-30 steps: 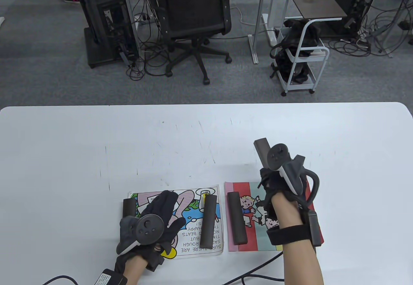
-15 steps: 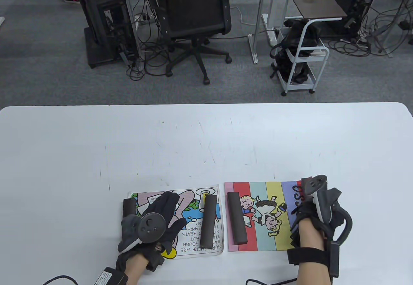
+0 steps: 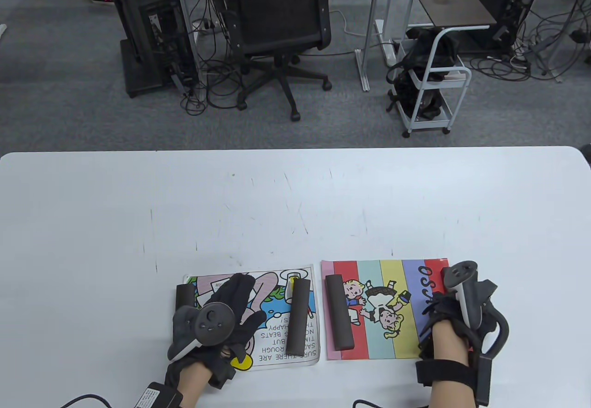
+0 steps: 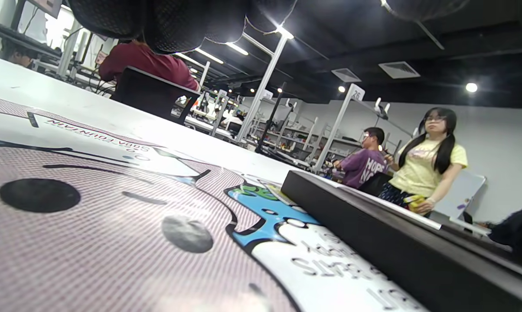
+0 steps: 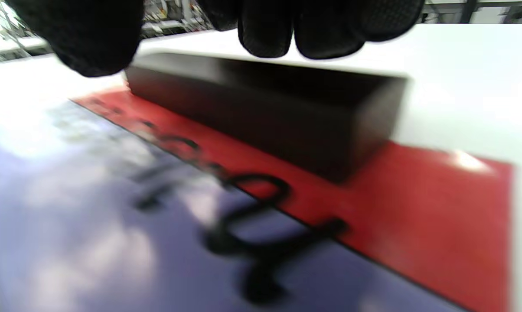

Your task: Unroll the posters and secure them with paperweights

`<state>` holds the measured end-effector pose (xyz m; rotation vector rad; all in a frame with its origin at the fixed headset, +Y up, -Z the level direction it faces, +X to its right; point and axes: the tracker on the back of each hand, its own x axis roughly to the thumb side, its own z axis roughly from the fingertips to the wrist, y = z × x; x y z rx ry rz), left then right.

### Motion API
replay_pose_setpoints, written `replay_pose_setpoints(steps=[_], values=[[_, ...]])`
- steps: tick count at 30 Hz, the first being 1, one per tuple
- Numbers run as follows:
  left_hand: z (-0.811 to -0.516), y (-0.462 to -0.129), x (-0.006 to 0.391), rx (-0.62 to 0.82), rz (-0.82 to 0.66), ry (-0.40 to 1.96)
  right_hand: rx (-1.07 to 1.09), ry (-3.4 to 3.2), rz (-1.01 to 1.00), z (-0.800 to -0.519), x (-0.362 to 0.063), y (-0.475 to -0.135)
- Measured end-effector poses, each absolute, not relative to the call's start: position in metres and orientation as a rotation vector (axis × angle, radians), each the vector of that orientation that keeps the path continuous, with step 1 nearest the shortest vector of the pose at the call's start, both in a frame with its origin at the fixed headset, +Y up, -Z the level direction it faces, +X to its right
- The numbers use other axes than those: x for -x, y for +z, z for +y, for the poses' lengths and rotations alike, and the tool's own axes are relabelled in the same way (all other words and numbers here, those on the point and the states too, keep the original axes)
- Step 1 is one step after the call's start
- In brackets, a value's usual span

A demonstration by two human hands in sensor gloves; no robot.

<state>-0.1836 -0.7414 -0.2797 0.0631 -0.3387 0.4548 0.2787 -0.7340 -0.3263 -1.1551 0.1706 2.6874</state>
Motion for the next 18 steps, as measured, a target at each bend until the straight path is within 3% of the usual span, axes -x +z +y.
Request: replay_pose_setpoints(steps=[6,9,13,18], values=[[-0.739,-0.278,0.188,-0.05,-0.334,0.593,0.564,2.678,-0.092,-0.679,-0.223,-0.335],[-0.738,-0.277,0.188,-0.044,-0.339,0.639,0.268,2.66,-0.167,-0.664,-0.192,-0.329],[-0.737,-0.276,0.188,-0.042,-0.344,0.664,-0.03,2.566,-0.125,-0.668,-0.157,-0.318],[-0.739,-0.277,0.188,-0.036,-0.345,0.673,-0.164,2.429,0.005,-0.696,-0.139,-0.31]])
